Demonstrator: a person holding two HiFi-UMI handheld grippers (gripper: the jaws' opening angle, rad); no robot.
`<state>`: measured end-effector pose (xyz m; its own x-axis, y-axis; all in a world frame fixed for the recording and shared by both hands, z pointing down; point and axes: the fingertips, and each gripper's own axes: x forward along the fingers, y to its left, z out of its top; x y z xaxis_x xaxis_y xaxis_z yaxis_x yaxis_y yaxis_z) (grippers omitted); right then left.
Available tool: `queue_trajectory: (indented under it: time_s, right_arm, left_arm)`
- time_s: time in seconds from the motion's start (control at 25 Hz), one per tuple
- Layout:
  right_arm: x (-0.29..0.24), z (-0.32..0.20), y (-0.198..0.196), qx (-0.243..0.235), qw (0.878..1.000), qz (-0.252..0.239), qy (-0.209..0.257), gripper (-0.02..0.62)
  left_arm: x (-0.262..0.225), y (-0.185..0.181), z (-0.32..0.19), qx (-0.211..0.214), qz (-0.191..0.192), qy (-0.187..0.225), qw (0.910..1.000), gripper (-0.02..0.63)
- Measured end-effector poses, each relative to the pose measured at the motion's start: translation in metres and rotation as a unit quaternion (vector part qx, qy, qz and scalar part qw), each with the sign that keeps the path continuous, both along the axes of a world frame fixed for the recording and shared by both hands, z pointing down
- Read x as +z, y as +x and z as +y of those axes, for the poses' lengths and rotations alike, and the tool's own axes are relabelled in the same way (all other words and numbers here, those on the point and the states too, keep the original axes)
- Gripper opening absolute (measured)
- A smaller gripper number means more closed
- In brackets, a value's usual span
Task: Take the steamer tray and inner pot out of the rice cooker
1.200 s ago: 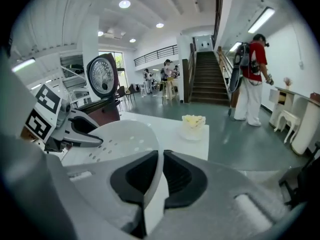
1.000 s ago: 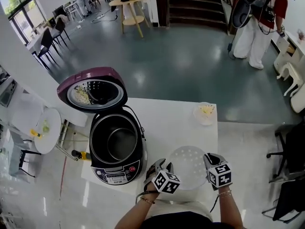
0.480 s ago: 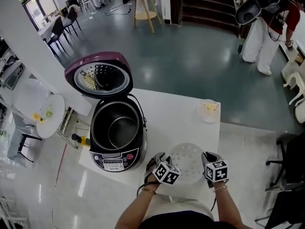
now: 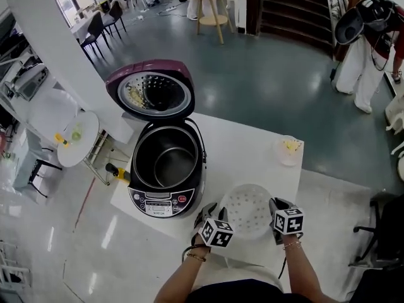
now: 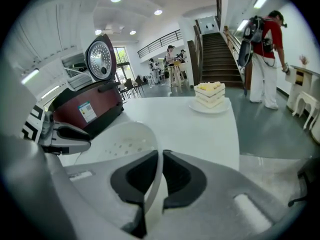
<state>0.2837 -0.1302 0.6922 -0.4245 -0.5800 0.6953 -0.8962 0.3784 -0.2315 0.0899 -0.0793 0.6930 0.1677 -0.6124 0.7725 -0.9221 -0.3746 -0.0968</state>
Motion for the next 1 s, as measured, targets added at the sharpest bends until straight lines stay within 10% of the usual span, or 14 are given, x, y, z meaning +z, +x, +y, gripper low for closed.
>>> queue_trajectory:
  time_s: [0.44,1.0]
  right_arm:
    - [0.009,-0.074,0.001,0.112,0.992,-0.048,-0.025,0.025]
    - [0.009,-0.175,-0.020,0.207,0.976,-0.074,0.002,0.026]
  left_arm:
    - [-0.036,-0.001,0.025,-0.008,0.106,0.046,0.9933,0.120]
    - [-0.076,-0.011,0.071,0.004,0.112,0.095,0.9892,0.120]
